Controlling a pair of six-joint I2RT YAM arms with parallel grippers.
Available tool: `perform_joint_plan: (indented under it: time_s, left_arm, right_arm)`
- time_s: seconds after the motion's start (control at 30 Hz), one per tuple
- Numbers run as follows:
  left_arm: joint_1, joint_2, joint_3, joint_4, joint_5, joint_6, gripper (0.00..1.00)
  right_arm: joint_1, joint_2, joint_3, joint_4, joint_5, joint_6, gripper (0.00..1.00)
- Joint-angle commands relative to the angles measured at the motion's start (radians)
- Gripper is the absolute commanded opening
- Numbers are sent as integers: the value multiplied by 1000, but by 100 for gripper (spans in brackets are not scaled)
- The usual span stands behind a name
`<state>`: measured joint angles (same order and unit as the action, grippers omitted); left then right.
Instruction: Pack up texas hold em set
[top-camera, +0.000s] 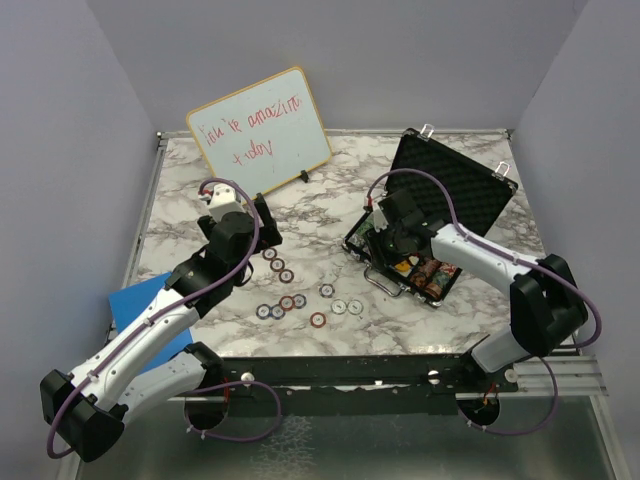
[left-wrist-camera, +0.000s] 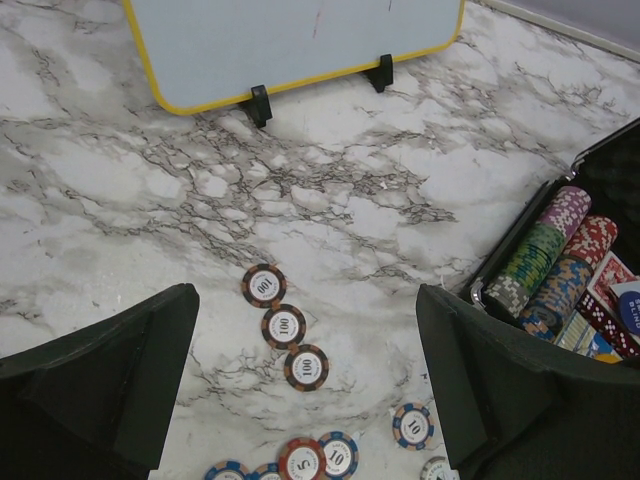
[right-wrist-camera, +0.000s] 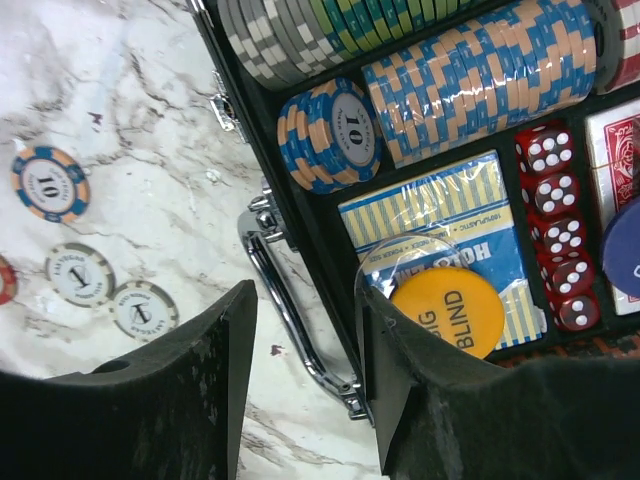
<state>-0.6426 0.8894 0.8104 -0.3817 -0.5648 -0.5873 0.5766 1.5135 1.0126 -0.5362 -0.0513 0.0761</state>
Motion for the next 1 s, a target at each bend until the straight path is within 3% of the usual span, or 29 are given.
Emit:
perform_joint_plan:
  time_s: [0.0, 0.37, 0.53, 0.73, 0.97]
  left_arm:
    - [3, 7, -13, 27, 25, -6, 99]
    - [3, 3, -21, 27, 12, -3, 99]
    - [3, 3, -24, 28, 10, -3, 99]
    - [3, 0, -30, 27, 6, -3, 99]
    - [3, -1, -33, 27, 3, -3, 99]
  right_arm:
    - [9, 38, -11, 2, 8, -49, 48]
    - [38, 108, -2, 54, 10, -67, 31]
    - [47, 138, 17, 68, 35, -67, 13]
    - [51, 159, 68, 66, 75, -64, 1]
    - [51, 219, 179, 79, 92, 0, 0]
